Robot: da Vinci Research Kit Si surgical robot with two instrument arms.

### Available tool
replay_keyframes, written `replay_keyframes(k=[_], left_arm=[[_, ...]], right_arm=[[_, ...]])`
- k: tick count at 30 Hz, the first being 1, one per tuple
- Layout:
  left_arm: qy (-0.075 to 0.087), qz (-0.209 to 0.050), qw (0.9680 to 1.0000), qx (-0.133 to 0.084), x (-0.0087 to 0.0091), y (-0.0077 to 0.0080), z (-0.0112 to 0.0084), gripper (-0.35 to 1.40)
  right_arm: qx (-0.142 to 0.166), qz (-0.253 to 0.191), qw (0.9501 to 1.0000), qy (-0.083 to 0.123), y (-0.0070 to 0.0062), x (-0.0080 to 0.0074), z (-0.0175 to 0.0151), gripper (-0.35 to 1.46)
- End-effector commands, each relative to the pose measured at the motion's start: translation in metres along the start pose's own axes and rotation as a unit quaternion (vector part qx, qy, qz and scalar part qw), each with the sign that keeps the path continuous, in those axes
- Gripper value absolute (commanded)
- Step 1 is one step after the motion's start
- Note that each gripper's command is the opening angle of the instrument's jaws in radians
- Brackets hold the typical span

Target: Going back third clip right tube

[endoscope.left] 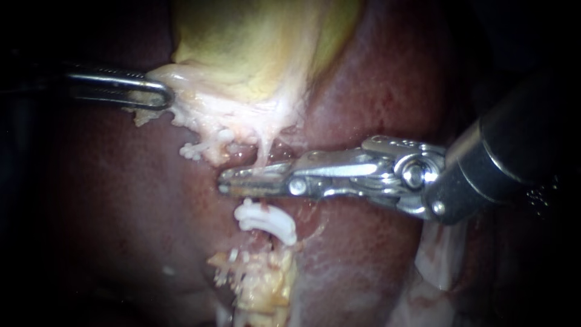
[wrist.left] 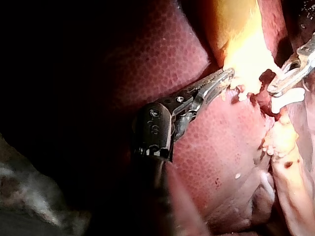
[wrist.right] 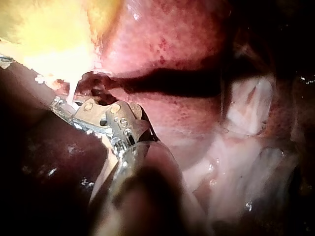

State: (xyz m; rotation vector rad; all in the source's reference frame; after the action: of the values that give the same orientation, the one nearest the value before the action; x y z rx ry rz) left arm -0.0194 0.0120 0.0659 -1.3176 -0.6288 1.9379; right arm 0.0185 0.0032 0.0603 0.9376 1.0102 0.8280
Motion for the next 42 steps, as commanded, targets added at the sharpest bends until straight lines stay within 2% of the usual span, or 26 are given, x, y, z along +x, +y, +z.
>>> replay_keyframes(k=[1,2,5,8,11,16,21,25,30,33,37,42], left_arm=[[0.000,0.000,1.0000,0.000,0.0000,0.0000,0.0000,-0.35],[0.000,0.000,1.0000,0.000,0.0000,0.0000,0.0000,-0.35],[0.000,0.000,1.0000,0.000,0.0000,0.0000,0.0000,-0.35],[0.000,0.000,1.0000,0.000,0.0000,0.0000,0.0000,-0.35],[0.000,0.000,1.0000,0.000,0.0000,0.0000,0.0000,-0.35],[0.000,0.000,1.0000,0.000,0.0000,0.0001,0.0000,-0.35],[0.000,0.000,1.0000,0.000,0.0000,0.0001,0.0000,-0.35],[0.000,0.000,1.0000,0.000,0.0000,0.0002,0.0000,-0.35],[0.000,0.000,1.0000,0.000,0.0000,0.0002,-0.0001,-0.35],[0.000,0.000,1.0000,0.001,0.0000,0.0003,-0.0001,-0.35],[0.000,0.000,1.0000,0.001,0.0000,0.0003,-0.0001,-0.35],[0.000,0.000,1.0000,0.000,0.0000,0.0003,-0.0001,-0.35]], right_arm=[[0.004,0.000,1.0000,0.001,0.0001,0.0000,0.0001,-0.35],[0.009,-0.001,0.9999,0.005,0.0002,-0.0001,0.0002,-0.32],[0.015,0.000,0.9998,0.015,0.0008,-0.0003,0.0007,0.08],[0.015,-0.019,0.9996,0.014,0.0018,-0.0011,0.0014,0.26],[0.018,-0.025,0.9995,0.011,0.0031,-0.0019,0.0019,0.35],[0.009,-0.035,0.9992,0.016,0.0057,-0.0025,0.0021,0.41],[-0.014,-0.052,0.9980,0.032,0.0079,-0.0022,0.0015,0.44],[-0.024,-0.060,0.9972,0.038,0.0088,-0.0021,0.0007,0.45],[-0.025,-0.078,0.9959,0.038,0.0088,-0.0023,-0.0002,0.45],[-0.031,-0.116,0.9920,0.039,0.0085,-0.0027,-0.0010,0.48],[-0.057,-0.188,0.9793,0.048,0.0073,-0.0038,-0.0029,0.49],[-0.075,-0.243,0.9659,0.050,0.0060,-0.0051,-0.0054,0.49]])
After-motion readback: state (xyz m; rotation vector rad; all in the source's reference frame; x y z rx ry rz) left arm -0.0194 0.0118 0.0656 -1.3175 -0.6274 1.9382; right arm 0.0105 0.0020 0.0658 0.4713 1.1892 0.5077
